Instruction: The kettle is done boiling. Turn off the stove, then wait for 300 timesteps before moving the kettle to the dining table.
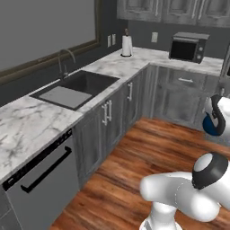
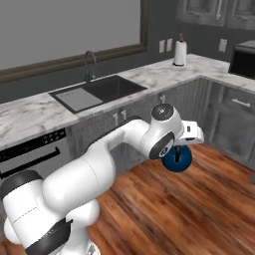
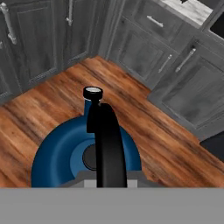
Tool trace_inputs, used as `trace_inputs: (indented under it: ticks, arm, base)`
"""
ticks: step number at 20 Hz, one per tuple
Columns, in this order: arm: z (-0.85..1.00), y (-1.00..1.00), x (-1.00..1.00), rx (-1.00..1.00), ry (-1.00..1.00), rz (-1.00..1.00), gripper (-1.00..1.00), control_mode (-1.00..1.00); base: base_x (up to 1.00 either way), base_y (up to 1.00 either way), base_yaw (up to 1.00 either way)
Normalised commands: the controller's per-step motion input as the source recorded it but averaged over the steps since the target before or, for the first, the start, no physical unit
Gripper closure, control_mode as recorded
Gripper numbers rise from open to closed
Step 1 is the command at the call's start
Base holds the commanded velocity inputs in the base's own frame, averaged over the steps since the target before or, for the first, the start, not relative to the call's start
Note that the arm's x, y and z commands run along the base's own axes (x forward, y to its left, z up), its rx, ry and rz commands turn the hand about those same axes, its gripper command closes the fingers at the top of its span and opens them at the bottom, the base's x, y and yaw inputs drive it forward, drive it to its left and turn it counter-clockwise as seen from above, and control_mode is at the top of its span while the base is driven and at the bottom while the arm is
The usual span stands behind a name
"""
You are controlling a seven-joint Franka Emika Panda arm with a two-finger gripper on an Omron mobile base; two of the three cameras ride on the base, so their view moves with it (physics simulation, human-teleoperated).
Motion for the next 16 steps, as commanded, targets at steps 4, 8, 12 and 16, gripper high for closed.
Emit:
trace_inputs:
  ticks: [4,8,12,16]
  arm:
    - [0.0,0.0,0.0,0.0,0.0,0.0,1.0,1.0]
    - [0.0,0.0,0.0,0.0,0.0,0.0,1.0,1.0]
    - [0.0,0.0,0.0,0.0,0.0,0.0,1.0,1.0]
    - [0.0,0.0,0.0,0.0,0.0,0.0,1.0,1.0]
  base:
    - [-0.04,-0.36,-0.39]
    - [-0.08,-0.36,-0.4]
    - [-0.07,-0.35,-0.4]
    - [-0.02,-0.35,-0.39]
